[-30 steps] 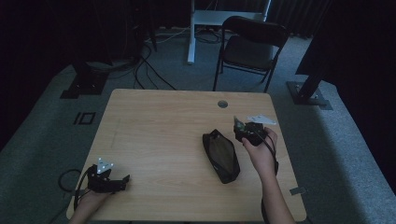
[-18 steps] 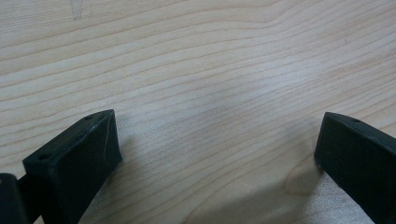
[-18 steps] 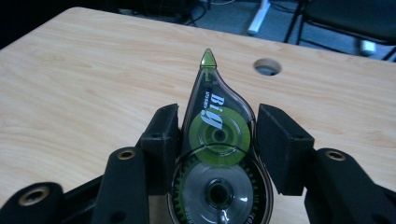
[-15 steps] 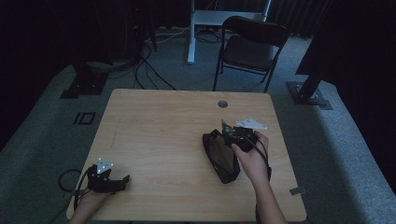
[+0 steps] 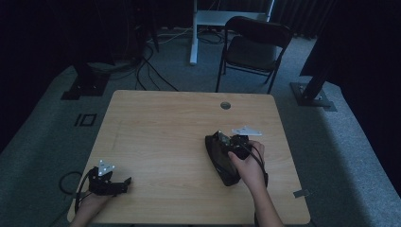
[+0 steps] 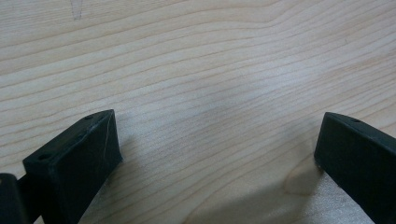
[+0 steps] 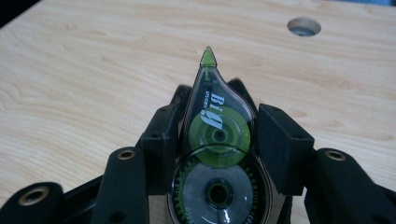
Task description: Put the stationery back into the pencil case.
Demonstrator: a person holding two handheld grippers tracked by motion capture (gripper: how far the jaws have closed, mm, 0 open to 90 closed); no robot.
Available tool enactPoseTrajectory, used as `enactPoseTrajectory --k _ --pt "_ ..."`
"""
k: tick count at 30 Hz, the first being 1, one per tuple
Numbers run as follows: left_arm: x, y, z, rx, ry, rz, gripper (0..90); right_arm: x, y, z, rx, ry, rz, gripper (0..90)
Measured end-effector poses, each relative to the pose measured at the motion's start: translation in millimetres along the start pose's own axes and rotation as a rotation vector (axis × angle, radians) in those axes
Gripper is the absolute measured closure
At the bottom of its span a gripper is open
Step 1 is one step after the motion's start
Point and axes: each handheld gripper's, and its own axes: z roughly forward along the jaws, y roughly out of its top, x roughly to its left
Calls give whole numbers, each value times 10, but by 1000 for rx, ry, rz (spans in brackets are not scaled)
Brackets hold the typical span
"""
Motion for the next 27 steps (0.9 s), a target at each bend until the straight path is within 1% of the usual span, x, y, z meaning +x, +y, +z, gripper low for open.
enactPoseTrajectory --k 2,4,5,7,10,11,14,16,17,20,23,27 --pt "0 0 0 0 0 0 4 25 -40 42 30 -4 -20 497" --pt "0 0 0 0 0 0 4 41 -48 55 38 -5 -21 497" --pt "0 0 0 0 0 0 4 56 -56 81 47 -15 -33 498" --pt "0 0 0 0 0 0 4 61 -57 96 53 -18 -36 498" --pt "1 0 0 0 0 1 4 72 -68 149 80 -17 -36 498" --pt "1 0 -1 1 0 1 4 82 -82 184 98 -15 -31 498" --pt "1 0 0 1 0 1 4 80 -93 219 111 -16 -26 498" --pt "1 0 0 1 0 1 4 73 -106 258 132 -24 -29 498" --pt "1 0 0 1 0 1 4 71 -114 287 145 -18 -20 498" --pt "1 0 -1 1 0 1 4 73 -114 337 175 -19 -14 498" --pt "1 0 -1 1 0 1 4 82 -106 398 206 -30 -29 498" --pt "1 0 0 0 0 1 4 93 -90 464 236 -37 -24 498"
